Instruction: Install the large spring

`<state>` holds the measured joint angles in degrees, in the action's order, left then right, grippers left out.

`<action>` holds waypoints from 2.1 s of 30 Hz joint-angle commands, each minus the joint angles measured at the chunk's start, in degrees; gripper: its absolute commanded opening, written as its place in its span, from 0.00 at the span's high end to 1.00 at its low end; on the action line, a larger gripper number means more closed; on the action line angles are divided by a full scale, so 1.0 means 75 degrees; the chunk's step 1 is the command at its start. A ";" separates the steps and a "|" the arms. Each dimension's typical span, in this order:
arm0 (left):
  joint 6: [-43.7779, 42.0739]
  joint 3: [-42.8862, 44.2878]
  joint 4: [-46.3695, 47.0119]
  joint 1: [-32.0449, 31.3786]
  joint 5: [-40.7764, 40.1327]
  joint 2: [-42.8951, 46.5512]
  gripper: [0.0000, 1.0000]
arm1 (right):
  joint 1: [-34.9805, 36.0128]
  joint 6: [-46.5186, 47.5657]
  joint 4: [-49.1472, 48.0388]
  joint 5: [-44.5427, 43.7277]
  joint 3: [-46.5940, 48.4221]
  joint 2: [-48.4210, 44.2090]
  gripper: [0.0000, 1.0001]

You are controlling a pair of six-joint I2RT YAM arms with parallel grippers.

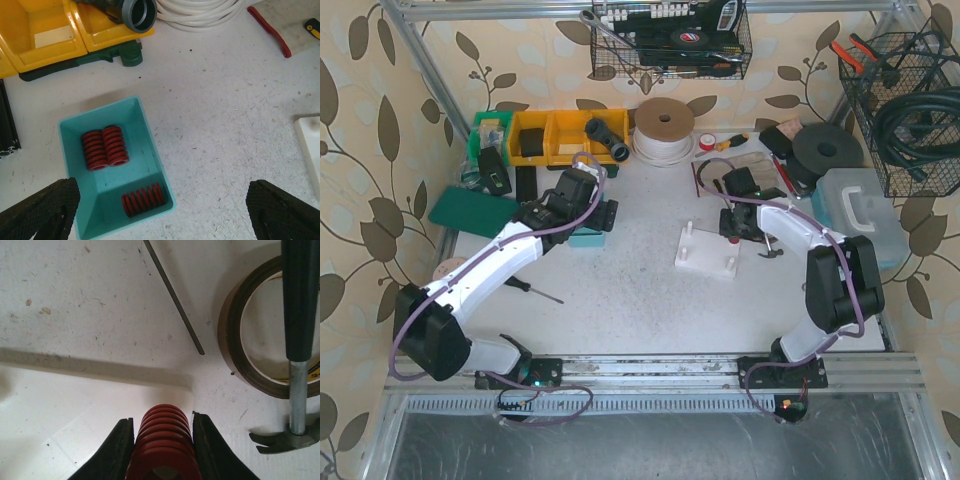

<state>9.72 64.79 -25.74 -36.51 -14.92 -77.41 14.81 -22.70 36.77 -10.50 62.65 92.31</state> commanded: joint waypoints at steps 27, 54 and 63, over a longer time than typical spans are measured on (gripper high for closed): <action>0.1846 0.1589 -0.0698 0.1412 0.0666 -0.2294 0.52 | -0.0030 0.0398 0.3366 0.0378 0.1242 -0.4194 0.00; 0.0587 0.3478 -0.2567 0.1904 0.1582 -0.4782 0.72 | -0.0029 0.0942 0.3230 0.0433 0.0866 -0.4558 0.01; 0.0416 0.3760 -0.2565 0.1903 0.1296 -0.5154 0.65 | -0.0029 0.0926 0.3226 0.0429 0.0966 -0.4364 0.01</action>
<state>14.41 89.84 -44.12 -22.48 -4.34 -115.24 14.61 -16.38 60.75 -7.27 69.63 59.09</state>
